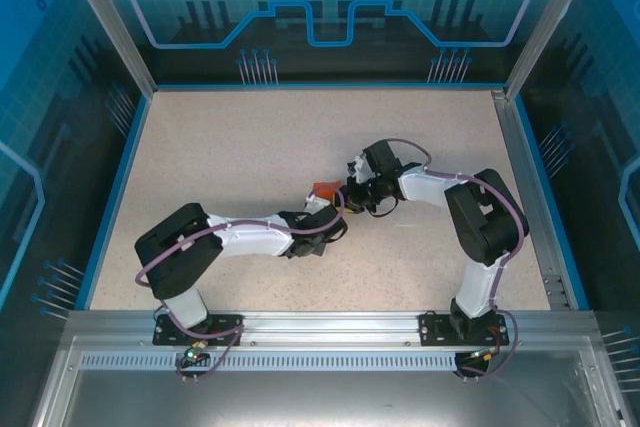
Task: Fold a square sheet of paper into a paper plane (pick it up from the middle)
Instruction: Fourth fold the wing at the center of the table.
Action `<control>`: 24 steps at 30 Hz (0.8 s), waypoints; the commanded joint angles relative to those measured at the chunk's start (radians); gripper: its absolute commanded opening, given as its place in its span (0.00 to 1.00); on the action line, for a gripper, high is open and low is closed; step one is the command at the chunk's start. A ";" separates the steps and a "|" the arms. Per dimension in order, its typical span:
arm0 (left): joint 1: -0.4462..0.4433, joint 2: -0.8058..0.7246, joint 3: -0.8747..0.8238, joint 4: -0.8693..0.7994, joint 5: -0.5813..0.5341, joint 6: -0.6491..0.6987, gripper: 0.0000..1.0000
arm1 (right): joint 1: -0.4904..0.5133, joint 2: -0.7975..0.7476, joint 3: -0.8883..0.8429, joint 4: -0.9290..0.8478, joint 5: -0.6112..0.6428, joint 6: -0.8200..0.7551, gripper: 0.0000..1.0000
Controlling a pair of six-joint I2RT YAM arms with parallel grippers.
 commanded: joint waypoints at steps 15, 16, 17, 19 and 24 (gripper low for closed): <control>0.221 -0.174 -0.212 0.292 0.505 0.053 0.03 | -0.023 -0.208 -0.035 -0.104 0.048 -0.077 0.44; 0.234 -0.177 -0.221 0.304 0.527 0.052 0.03 | -0.022 -0.216 -0.042 -0.098 0.042 -0.081 0.44; 0.248 -0.178 -0.229 0.317 0.559 0.053 0.03 | -0.021 -0.220 -0.049 -0.088 0.030 -0.081 0.43; 0.269 -0.178 -0.240 0.338 0.608 0.053 0.03 | -0.014 -0.218 -0.058 -0.064 0.007 -0.077 0.39; 0.322 -0.152 -0.250 0.384 0.725 0.046 0.03 | 0.044 -0.155 -0.029 -0.041 0.004 -0.066 0.25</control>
